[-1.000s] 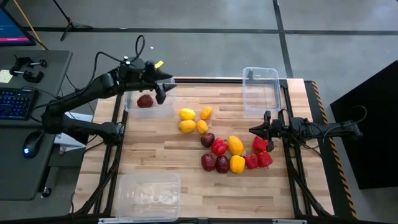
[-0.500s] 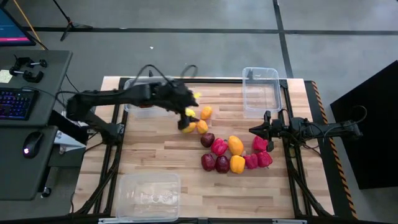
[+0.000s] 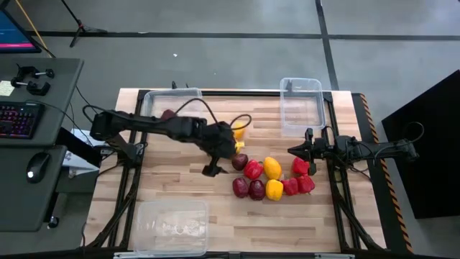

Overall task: Sort produce into baskets
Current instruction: Put the red apple into the top-left transparent bin

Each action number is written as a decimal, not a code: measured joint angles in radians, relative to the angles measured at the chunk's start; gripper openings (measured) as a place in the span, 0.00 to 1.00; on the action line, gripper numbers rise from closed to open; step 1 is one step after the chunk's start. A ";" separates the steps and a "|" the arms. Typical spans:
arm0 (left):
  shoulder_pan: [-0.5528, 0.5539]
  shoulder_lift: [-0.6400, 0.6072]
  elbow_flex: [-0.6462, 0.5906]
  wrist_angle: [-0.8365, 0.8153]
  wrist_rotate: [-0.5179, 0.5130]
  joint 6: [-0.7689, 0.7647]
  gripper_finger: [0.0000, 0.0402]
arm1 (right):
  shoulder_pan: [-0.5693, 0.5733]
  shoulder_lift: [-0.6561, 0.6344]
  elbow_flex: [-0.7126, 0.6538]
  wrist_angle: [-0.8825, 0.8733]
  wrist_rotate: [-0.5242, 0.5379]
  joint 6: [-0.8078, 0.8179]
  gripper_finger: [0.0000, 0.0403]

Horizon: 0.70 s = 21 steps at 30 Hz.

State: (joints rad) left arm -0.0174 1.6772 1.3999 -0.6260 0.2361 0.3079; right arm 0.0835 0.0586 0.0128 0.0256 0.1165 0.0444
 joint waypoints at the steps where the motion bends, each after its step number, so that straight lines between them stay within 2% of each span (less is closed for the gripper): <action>1: -0.008 -0.001 -0.028 0.049 0.000 0.011 0.95 | 0.000 0.000 0.000 0.000 0.000 0.000 0.04; 5: -0.043 0.015 -0.109 0.258 -0.022 0.052 0.95 | 0.000 0.000 0.000 0.000 0.000 0.000 0.04; 8: -0.082 0.059 -0.116 0.313 -0.031 0.116 0.95 | 0.000 0.000 0.000 0.000 0.000 0.000 0.04; 12: -0.163 0.118 -0.117 0.310 -0.055 0.297 0.95 | 0.000 0.000 0.000 0.000 0.000 0.000 0.04; 17: -0.263 0.195 -0.117 0.326 -0.188 0.400 0.95 | 0.000 0.000 0.000 0.000 0.000 0.000 0.04; 21: -0.309 0.259 -0.117 0.368 -0.302 0.405 0.95 | 0.000 0.000 0.000 0.000 0.000 0.000 0.04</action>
State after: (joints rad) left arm -0.3261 1.9367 1.2827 -0.2584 -0.0663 0.7129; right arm 0.0836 0.0589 0.0126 0.0254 0.1168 0.0444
